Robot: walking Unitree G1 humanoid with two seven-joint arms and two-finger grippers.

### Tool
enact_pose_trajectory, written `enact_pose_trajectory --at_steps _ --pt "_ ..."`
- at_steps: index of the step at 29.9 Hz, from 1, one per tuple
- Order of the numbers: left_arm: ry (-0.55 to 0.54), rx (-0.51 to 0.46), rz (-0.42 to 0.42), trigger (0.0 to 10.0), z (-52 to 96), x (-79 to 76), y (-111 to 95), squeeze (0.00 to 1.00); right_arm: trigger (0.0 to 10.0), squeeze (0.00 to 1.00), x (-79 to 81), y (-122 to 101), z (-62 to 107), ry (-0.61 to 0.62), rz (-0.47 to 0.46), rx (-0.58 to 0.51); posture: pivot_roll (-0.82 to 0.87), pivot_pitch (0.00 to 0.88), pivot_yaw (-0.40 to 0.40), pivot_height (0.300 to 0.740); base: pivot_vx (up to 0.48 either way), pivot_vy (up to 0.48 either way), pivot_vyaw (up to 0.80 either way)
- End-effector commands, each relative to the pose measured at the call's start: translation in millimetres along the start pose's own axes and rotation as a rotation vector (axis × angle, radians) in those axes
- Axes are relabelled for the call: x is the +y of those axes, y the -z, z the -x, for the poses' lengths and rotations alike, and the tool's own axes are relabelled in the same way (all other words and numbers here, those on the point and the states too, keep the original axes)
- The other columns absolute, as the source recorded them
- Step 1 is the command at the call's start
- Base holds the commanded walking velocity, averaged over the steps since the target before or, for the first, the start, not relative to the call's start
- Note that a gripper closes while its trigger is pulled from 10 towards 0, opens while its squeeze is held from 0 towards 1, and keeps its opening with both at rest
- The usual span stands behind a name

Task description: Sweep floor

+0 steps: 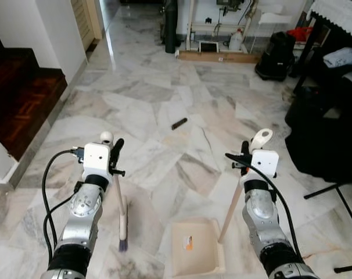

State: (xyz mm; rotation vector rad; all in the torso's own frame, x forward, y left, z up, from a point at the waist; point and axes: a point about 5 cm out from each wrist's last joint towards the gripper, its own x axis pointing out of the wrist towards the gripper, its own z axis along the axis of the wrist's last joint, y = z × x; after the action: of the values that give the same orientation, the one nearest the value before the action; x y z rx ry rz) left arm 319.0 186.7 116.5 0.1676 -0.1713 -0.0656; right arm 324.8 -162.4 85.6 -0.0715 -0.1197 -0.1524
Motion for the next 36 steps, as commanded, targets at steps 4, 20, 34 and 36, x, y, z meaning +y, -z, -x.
enact_pose_trajectory --at_steps 4,20,34,36 --pt "0.010 -0.062 -0.004 10.0 -6.1 -1.7 -12.8 0.00 10.0 0.00 1.3 -12.9 -6.4 -0.001 -0.012 -0.058 -0.06 0.037 -0.038 0.740 0.480 0.000 -0.32" --pt "0.005 -0.064 -0.008 10.0 -6.4 -1.9 -13.3 0.00 10.0 0.00 4.0 -12.7 -6.8 -0.030 0.037 -0.055 -0.06 0.043 -0.043 0.740 0.480 0.000 0.00" --pt "-0.002 -0.063 -0.008 10.0 -7.5 -1.2 -13.7 0.00 10.0 0.00 8.9 -14.8 -5.8 -0.063 0.003 -0.067 -0.05 0.059 -0.045 0.740 0.480 0.000 0.29" --pt "-0.002 -0.063 -0.008 10.0 -7.9 -1.0 -13.9 0.00 10.0 0.00 9.0 -15.0 -6.2 -0.066 0.005 -0.067 -0.05 0.061 -0.045 0.740 0.480 0.000 0.00"
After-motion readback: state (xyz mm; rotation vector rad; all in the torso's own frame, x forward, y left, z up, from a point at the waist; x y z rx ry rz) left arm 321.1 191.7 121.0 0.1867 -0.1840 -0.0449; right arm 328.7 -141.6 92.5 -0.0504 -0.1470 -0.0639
